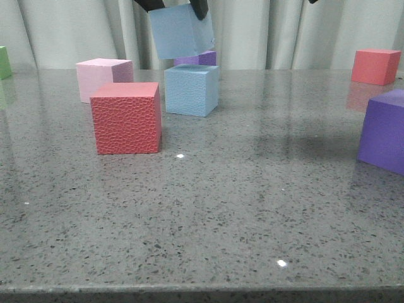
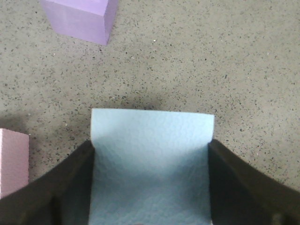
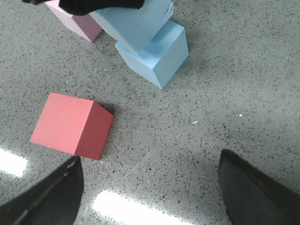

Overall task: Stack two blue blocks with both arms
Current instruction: 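Lower the blue cube onto the placed cube and open the left gripper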

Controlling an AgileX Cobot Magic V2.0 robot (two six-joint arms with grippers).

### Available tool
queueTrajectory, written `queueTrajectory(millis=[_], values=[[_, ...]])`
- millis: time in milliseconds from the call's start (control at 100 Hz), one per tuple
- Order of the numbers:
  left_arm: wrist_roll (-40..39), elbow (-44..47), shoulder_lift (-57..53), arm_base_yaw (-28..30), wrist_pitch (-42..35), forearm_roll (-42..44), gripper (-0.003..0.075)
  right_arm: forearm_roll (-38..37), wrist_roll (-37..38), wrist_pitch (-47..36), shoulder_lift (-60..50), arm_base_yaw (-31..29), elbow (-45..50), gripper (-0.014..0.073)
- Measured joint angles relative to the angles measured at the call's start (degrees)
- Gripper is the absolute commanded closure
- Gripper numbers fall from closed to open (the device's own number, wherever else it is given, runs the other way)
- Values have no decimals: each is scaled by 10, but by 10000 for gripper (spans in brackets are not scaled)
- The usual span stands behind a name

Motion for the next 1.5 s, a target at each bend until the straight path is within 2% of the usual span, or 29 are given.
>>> queueTrajectory(millis=[480,550,670,750,1300,1500], values=[[0,0,7,-4,5,-2,427,0,0,0,0,0,0,4],[1,0,7,-4,5,-3,376,0,0,0,0,0,0,4],[6,0,7,-4,5,-13,210,0,0,0,0,0,0,4],[7,0,7,-4,4,-17,157,0,0,2,0,0,0,4],[7,0,-21,-4,3,-12,158,0,0,5,0,0,0,4],[7,2,-88,-4,4,19,242,0,0,2,-1,0,1,4]])
